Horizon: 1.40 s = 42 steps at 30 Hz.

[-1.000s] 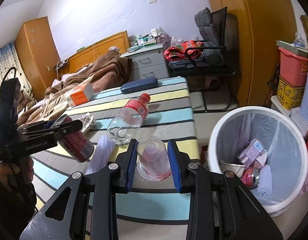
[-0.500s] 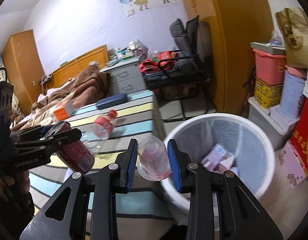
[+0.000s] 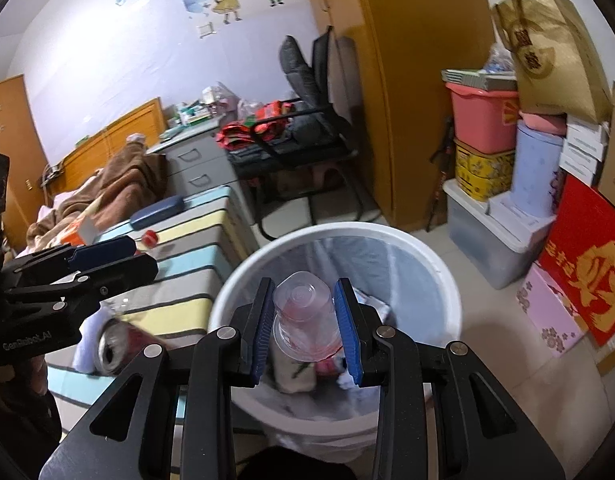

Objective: Collect trash
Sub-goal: 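Carry the red can and clear cup over the bin and release both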

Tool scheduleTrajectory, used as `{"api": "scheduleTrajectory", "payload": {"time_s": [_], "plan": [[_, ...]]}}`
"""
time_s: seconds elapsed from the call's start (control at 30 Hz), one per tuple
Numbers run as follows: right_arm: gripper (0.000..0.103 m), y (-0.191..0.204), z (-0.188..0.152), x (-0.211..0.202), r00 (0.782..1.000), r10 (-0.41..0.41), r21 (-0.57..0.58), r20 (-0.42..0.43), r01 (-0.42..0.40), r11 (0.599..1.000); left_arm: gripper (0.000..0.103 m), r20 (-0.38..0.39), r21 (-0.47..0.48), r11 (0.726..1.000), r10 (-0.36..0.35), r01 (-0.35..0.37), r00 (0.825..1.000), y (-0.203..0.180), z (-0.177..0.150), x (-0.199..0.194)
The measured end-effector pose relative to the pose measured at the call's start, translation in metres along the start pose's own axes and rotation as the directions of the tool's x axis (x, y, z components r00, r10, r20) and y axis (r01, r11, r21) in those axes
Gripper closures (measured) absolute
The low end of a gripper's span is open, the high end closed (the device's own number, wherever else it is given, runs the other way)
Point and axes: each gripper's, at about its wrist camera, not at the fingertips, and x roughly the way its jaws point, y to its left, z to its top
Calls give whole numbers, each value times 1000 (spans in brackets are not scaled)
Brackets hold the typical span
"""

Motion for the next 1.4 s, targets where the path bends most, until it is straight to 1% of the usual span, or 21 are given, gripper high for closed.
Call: {"api": "scheduleTrajectory", "payload": {"time_s": [0.1,0.2,0.23,0.27,0.3,0.33,0.37,0.4,0.43,0.5,0.53,0.63,0.73,0.83,0.97,1.17,1.27,1.4], "plan": [[71,-3,-2,5,1000,-10,17,-14,11,1000,53,-11,-7,1000,5,-5,1000,5,-6,1],[71,-4,-3,7,1000,10,33,-24,-9,999,52,-29,-51,999,9,-10,1000,16,-13,-1],[71,-3,-4,7,1000,8,26,-25,-7,1000,51,-22,-49,999,11,-12,1000,17,-17,-4],[71,-1,-5,7,1000,9,20,-25,-8,1000,45,-17,-45,999,15,-16,1000,17,-21,-7],[71,2,-7,7,1000,15,20,-25,-14,1000,37,-23,-48,998,27,-28,999,17,-24,-8],[71,1,-8,6,999,21,25,-24,-20,999,34,-27,-54,998,33,-34,999,17,-28,-11],[71,1,-9,6,999,27,31,-24,-27,999,31,-22,-58,998,23,-24,999,17,-31,-12],[71,0,-9,7,999,32,35,-24,-31,999,30,-22,-59,998,3,-4,1000,17,-35,-14],[71,0,-9,7,999,37,38,-25,-36,999,30,-27,-60,998,-6,4,1000,18,-38,-13],[71,2,-10,7,999,39,31,-29,-38,999,30,-40,-61,997,42,-44,998,20,-44,-9],[71,3,-9,8,999,40,29,-31,-39,999,31,-50,-65,997,46,-49,998,21,-47,-7],[71,4,-9,7,999,45,28,-28,-44,999,32,-72,-100,995,22,-29,997,24,-54,0],[71,4,-9,7,999,43,27,-28,-43,999,48,-72,-96,995,11,-18,997,21,-54,1],[71,4,-9,7,999,44,28,-29,-43,999,48,-72,-72,997,18,-23,997,15,-51,2],[71,2,-8,8,999,42,31,-29,-41,999,48,-66,-69,997,22,-26,998,11,-46,2],[71,-7,0,8,999,33,33,-21,-32,999,48,-22,-50,999,4,-5,1000,6,-18,3],[71,-12,3,11,999,20,25,-29,-19,1000,48,-13,-39,999,-13,13,1000,0,-3,13],[71,-16,3,18,999,2,-1,-54,-2,1000,48,-29,-36,998,-44,43,999,-9,6,31]]}}
